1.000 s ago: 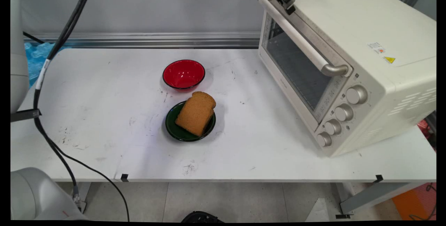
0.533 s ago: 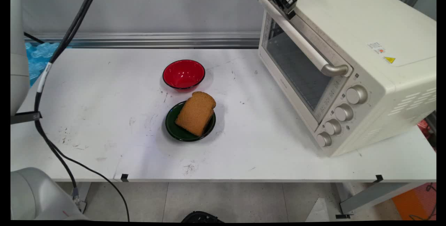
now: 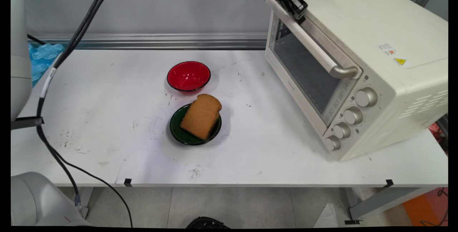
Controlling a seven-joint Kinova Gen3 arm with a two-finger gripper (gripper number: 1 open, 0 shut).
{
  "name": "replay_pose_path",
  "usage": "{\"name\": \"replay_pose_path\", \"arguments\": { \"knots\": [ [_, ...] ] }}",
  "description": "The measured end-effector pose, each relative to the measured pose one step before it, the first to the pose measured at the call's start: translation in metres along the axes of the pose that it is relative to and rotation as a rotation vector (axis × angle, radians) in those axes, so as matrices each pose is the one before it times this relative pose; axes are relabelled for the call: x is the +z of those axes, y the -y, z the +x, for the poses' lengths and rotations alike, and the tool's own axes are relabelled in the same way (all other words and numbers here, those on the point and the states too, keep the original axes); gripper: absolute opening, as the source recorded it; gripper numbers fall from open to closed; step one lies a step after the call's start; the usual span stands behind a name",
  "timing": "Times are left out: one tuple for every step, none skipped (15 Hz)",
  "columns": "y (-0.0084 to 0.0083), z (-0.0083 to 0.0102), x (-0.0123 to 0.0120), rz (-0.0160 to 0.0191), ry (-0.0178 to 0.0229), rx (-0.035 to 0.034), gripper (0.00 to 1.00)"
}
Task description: Open the oven
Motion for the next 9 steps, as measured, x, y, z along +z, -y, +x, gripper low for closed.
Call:
{"name": "replay_pose_path", "arguments": {
  "knots": [
    [0.00004,-0.00003,0.00165,-0.0003,0.00056,0.00509,0.0],
    [-0.00014,0.00014,0.00178,-0.00106,-0.00058,0.00518,0.0],
    [-0.00007,0.00011,0.00176,-0.00101,-0.00071,0.00456,0.0],
    [-0.00004,0.00009,0.00144,-0.00092,-0.00056,0.00335,0.0],
    [-0.0001,0.00013,0.0016,-0.00101,-0.00082,0.00381,0.0],
    [-0.0002,-0.00037,0.00152,-0.00127,0.00037,0.00286,0.0],
    [-0.00024,-0.0004,0.00124,-0.00109,0.00039,0.00218,0.0],
    [-0.00031,-0.0009,0.00127,-0.0009,0.0017,0.00242,0.0],
    [-0.00018,-0.00125,0.001,-0.00065,0.00241,0.00217,0.0]
  ]
}}
